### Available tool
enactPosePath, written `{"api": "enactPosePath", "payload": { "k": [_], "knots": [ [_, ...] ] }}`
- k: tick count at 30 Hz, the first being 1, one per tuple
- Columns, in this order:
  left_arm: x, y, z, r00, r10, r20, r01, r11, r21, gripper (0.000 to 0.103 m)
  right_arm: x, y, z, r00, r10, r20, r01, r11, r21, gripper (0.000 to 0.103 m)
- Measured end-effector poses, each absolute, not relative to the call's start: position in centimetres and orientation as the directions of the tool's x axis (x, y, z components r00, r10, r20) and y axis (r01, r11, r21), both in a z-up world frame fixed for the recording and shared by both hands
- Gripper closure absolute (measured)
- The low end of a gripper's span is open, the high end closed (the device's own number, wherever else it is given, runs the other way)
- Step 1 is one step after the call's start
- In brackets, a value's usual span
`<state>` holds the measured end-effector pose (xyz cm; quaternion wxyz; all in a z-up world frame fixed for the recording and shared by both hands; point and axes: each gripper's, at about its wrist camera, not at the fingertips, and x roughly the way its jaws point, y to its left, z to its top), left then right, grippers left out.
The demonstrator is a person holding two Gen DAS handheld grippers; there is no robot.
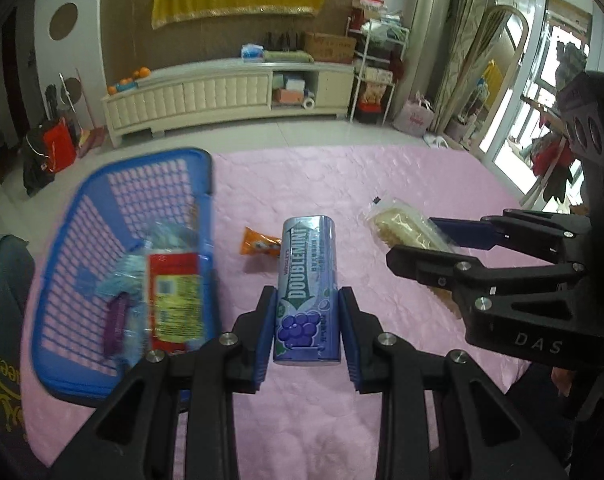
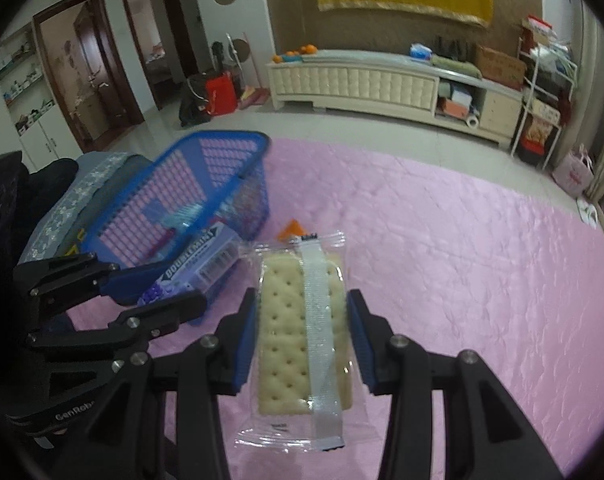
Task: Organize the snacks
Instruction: 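Carry the cracker pack and Doublemint roll with both tools over the basket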
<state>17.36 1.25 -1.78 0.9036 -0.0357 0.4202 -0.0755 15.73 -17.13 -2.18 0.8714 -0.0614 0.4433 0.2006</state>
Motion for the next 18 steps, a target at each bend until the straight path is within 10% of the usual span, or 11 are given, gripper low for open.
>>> {"api": "enactPosePath", "payload": {
  "k": [18],
  "knots": [
    [13.9,11.5,2.1,0.712,-0.051,-0.701,-0.003,0.997,-0.075,0.075,17.9,-5.3,0.7,0.490,0.406,-0.772,-0.573,0.817,0.066,0.055]
  ]
}}
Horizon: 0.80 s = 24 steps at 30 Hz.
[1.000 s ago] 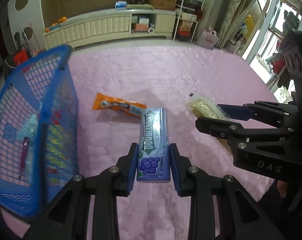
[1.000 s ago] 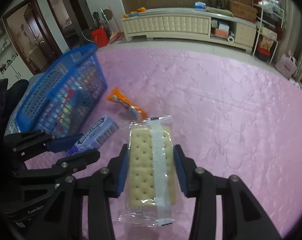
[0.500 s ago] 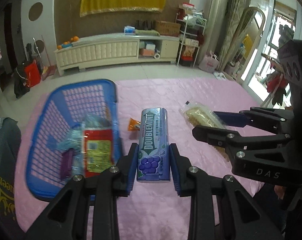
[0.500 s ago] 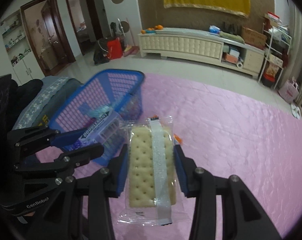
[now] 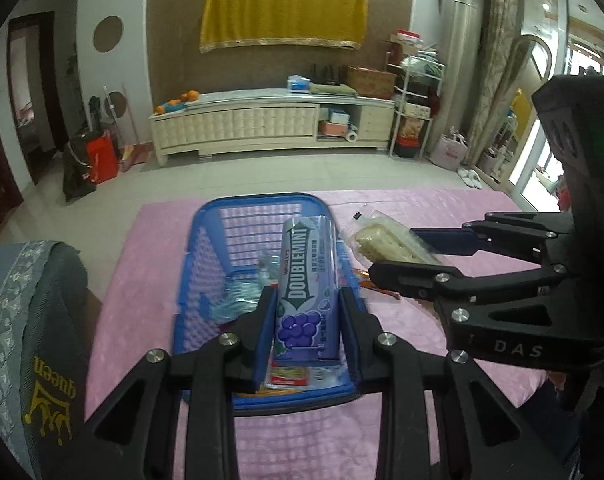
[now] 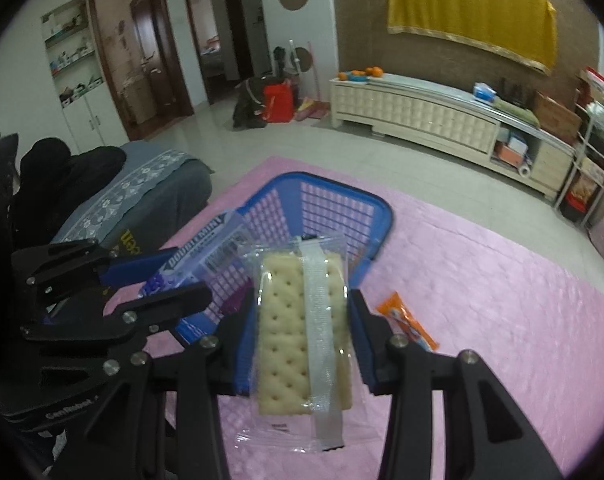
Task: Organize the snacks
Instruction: 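Carry the cracker pack and Doublemint roll with both tools over the basket, then open the right tool to drop the cracker pack while the left tool releases the Doublemint roll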
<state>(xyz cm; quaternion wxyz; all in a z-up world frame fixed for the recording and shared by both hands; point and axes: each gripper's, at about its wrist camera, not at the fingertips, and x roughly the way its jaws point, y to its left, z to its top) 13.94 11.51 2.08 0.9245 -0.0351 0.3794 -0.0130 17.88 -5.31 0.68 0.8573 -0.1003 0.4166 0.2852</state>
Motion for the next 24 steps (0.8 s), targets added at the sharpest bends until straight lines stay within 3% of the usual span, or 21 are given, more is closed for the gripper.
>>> {"api": "enactPosePath", "payload": {
  "k": [10,19,22,24],
  "knots": [
    [14.0,17.5,0.0,0.683,-0.036,-0.730,-0.102,0.984,-0.143,0.075,19.0,-0.8,-3.8,0.401,0.395,-0.827,-0.629,0.775,0.066,0.055],
    [14.1,17.6,-1.3,0.664,-0.043,-0.746,-0.116,0.980,-0.160,0.075,19.0,0.4,-6.1,0.339,0.382,-0.860,-0.659,0.748,0.073,0.054],
    [14.3,17.8,-1.0,0.662,-0.045,-0.748,-0.119,0.979,-0.164,0.075,18.9,0.5,-6.3,0.341,0.362,-0.868,-0.655,0.754,0.057,0.037],
    [14.2,17.9,-1.0,0.661,-0.043,-0.750,-0.119,0.980,-0.161,0.075,18.7,0.4,-6.4,0.332,0.365,-0.870,-0.662,0.747,0.061,0.017]
  ]
}}
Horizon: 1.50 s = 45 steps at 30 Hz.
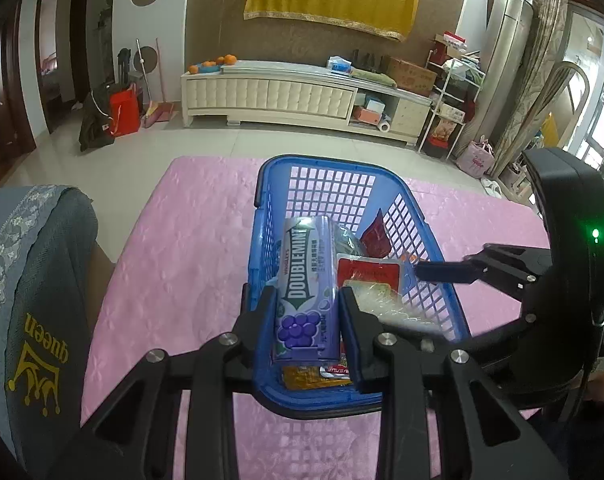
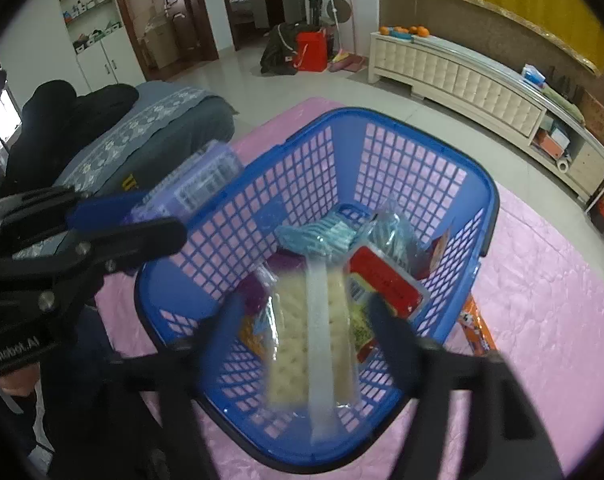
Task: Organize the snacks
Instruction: 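Open the right tool to drop the cracker pack while the left tool releases the Doublemint roll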
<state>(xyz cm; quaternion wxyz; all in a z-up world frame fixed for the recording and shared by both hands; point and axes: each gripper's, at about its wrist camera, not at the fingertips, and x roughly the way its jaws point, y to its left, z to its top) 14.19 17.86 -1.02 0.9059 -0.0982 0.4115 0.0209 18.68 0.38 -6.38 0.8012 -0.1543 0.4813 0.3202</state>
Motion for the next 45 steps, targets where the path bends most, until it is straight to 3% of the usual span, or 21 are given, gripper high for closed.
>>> {"api": "enactPosePath", "payload": {
  "k": [4,23,32,45],
  "knots": [
    [14.0,17.8,-0.8,0.663,-0.041,-0.748,-0.120,0.980,-0.160,0.075,18.7,-0.5,-5.8,0.359,0.368,-0.858,-0.638,0.768,0.063,0.012],
    [17.2,16.6,0.1,0.662,-0.060,-0.747,-0.070,0.988,-0.141,0.074,22.2,-4.8,-2.5,0.456,0.314,-0.833,-0.479,0.875,0.068,0.011],
    [21.0,17.9,-1.2,0.620,-0.057,-0.783,-0.081,0.987,-0.136,0.074,25.2,-4.6,-3.4,0.460,0.282,-0.842,-0.452,0.890,0.051,0.001],
    [26.0,19.2,-3.5,0.564,-0.066,-0.823,-0.092,0.986,-0.141,0.074,29.1,-4.4,-5.4,0.437,0.274,-0.856,-0.439,0.896,0.063,0.000]
  ]
}}
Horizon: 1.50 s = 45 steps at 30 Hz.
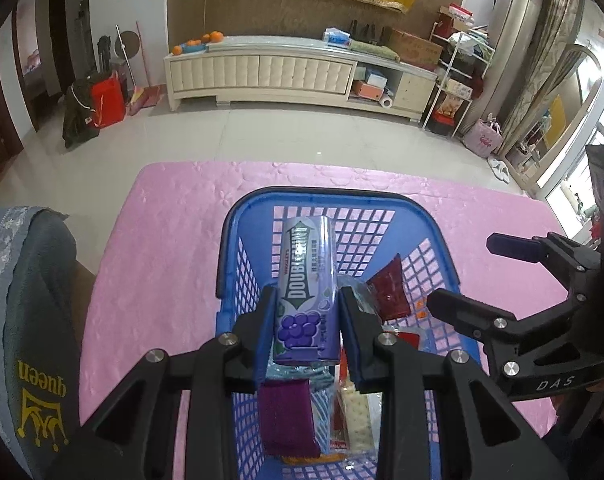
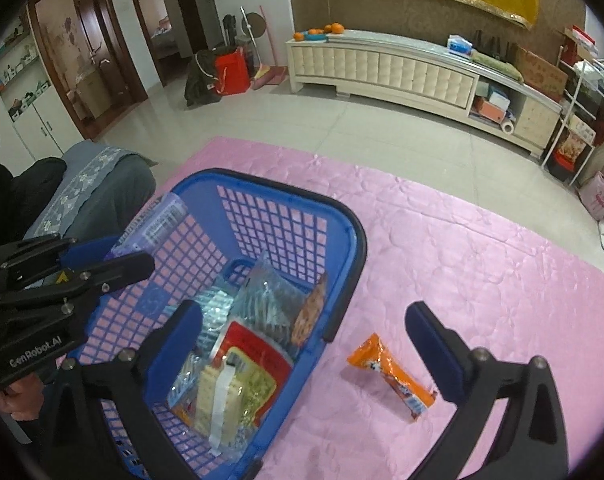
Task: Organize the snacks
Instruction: 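Open the right tool to drop the cracker pack while the left tool releases the Doublemint roll, then move the right tool to the orange candy bar and grasp it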
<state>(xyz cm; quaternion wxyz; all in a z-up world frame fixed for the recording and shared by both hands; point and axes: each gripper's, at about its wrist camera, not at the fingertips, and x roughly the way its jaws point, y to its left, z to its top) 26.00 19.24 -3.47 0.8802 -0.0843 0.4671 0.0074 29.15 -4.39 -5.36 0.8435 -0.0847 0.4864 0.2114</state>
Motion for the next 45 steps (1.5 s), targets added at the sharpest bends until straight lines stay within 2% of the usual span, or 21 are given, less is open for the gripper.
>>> {"api": "enactPosePath", "payload": {
  "k": [3,4,5,6,7,13,28,45],
  "knots": [
    [26.6,19.1,-4.0,0.558,-0.059,-0.828,-0.089,0.988,-0.130,0.074,29.5,-4.5,-5.8,0.449,0.258,-0.855,-0.433,0.900,0.044,0.000],
    [26.7,19.0,-4.0,0.561,-0.060,-0.826,-0.085,0.988,-0.130,0.071,29.5,-4.4,-5.9,0.462,0.250,-0.851,-0.436,0.899,0.027,0.000],
    [26.8,19.0,-4.1,0.562,-0.059,-0.825,-0.082,0.989,-0.126,0.064,29.4,-4.4,-5.9,0.469,0.249,-0.848,-0.438,0.899,0.022,0.000],
    [26.8,19.0,-4.2,0.559,-0.042,-0.828,-0.091,0.990,-0.112,0.046,29.4,-4.5,-5.9,0.469,0.254,-0.846,-0.439,0.898,0.026,0.000],
    [26.8,19.1,-4.1,0.559,-0.034,-0.828,-0.098,0.990,-0.106,0.037,29.4,-4.7,-5.9,0.464,0.259,-0.847,-0.440,0.897,0.033,0.000],
    [25.4,18.2,-3.2,0.560,-0.047,-0.827,-0.061,0.993,-0.098,0.033,29.0,-6.2,-5.2,0.459,0.274,-0.845,-0.417,0.906,0.067,0.000],
    [20.7,15.6,0.0,0.582,-0.084,-0.809,-0.043,0.990,-0.134,0.033,25.1,-8.9,-1.6,0.471,0.298,-0.830,-0.395,0.913,0.103,0.000],
    [18.7,12.2,-0.9,0.551,-0.097,-0.829,-0.012,0.992,-0.125,0.031,22.2,-12.5,-1.7,0.477,0.291,-0.829,-0.420,0.905,0.075,0.000]
  ]
}}
